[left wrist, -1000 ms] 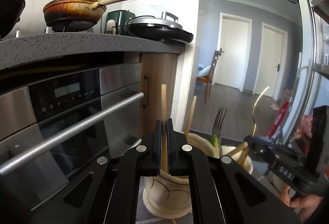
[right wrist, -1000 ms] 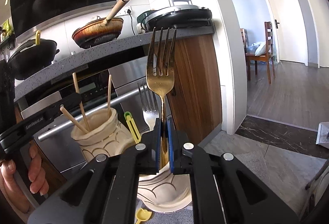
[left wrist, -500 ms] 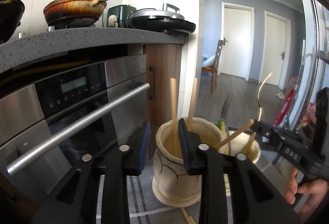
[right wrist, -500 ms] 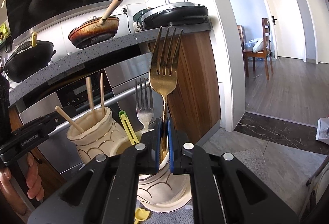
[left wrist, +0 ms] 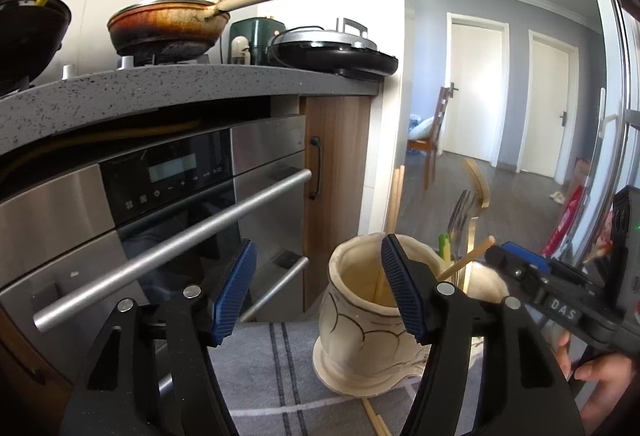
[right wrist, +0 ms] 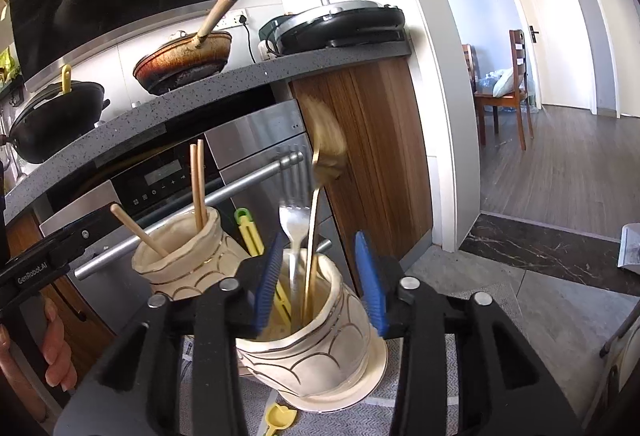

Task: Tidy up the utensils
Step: 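Withdraw both grippers from the holder back over the cloth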

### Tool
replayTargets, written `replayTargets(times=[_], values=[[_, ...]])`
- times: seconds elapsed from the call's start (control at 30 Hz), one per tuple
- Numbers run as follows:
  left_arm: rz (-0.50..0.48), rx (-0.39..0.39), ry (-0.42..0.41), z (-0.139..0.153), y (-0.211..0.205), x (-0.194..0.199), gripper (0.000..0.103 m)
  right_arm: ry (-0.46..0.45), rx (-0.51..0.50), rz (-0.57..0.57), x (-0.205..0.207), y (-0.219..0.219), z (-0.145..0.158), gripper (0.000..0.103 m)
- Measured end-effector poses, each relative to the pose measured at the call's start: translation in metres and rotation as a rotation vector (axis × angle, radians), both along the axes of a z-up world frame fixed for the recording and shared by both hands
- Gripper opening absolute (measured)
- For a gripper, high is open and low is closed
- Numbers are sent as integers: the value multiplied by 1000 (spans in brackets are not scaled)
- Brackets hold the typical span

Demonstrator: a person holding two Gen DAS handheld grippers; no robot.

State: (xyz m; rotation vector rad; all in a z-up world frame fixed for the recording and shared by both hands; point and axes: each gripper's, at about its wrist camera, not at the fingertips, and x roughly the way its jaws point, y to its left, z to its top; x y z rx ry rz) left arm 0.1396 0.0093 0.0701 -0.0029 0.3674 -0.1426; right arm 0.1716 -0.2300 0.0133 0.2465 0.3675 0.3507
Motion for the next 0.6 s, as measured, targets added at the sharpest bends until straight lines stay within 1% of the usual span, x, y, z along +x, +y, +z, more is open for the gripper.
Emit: replayTargets(times=[0.03,0.07,0.1,0.17,0.23,0.27,0.3,0.33,0.37,0.6], values=[[1,0,-3,1,1,-3,66,-4,-10,-3,-2,1,1,40],[1,1,-5,2,1,-4,66,-10,-10,-3,-5,2,2,47],[0,2,-6,3,1,-6,66,-15,-5,-2,-7,1,4,57],[5,5,-10,5,2,-10,67,-24,5,-3,-14,0,6,65],[10,7,-12,7,3,-14,72,-28,1,-13,-20,-1,7,69],[13,6,-15,8,5,-18,81,-33,-1,-20,-24,-2,8,78],[15,-1,-26,10,7,-23,83,-39,1,-26,-28,-3,9,88],[13,-5,-32,11,8,-27,83,-46,6,-29,-33,-4,10,92],[13,-6,-37,13,9,-31,83,-51,11,-34,-38,-6,11,98],[18,1,-73,16,15,-65,95,-85,47,-62,-67,-17,16,99]])
